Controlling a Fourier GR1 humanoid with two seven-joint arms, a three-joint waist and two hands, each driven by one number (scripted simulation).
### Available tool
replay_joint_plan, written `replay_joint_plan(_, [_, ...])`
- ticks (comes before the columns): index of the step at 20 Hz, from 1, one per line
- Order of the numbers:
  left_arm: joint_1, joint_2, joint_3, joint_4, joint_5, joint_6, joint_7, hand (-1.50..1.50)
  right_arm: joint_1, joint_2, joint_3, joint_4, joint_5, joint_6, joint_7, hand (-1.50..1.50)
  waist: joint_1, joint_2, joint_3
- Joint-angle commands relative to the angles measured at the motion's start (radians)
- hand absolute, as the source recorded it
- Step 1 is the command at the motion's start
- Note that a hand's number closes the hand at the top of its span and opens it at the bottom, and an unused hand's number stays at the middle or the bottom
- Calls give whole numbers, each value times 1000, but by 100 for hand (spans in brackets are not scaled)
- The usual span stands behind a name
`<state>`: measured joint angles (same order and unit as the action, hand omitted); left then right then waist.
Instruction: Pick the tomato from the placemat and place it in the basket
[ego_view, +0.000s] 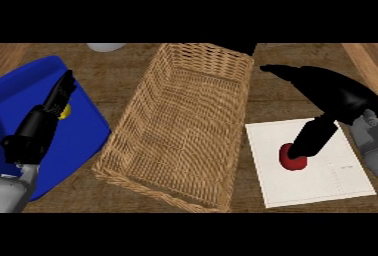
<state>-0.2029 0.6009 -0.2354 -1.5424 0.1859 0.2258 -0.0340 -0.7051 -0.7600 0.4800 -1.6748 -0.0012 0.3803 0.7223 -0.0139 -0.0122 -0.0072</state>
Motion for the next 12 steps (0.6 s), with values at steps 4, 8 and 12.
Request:
replay_joint_plan(4, [-33, -63, -6, 69, -38, 4, -36, 0, -104, -68, -49, 21, -247, 324, 193, -150, 6, 13, 5])
replay_joint_plan(8, [12, -34, 18, -26, -25, -34, -5, 0, -86, -41, -37, 78, -224, 326, 215, -150, 25, 11, 7])
replay_joint_plan(12, [-37, -60, 50, 42, -38, -49, 5, 0, -3, -85, -74, 28, -224, 365, 176, -150, 9, 11, 7])
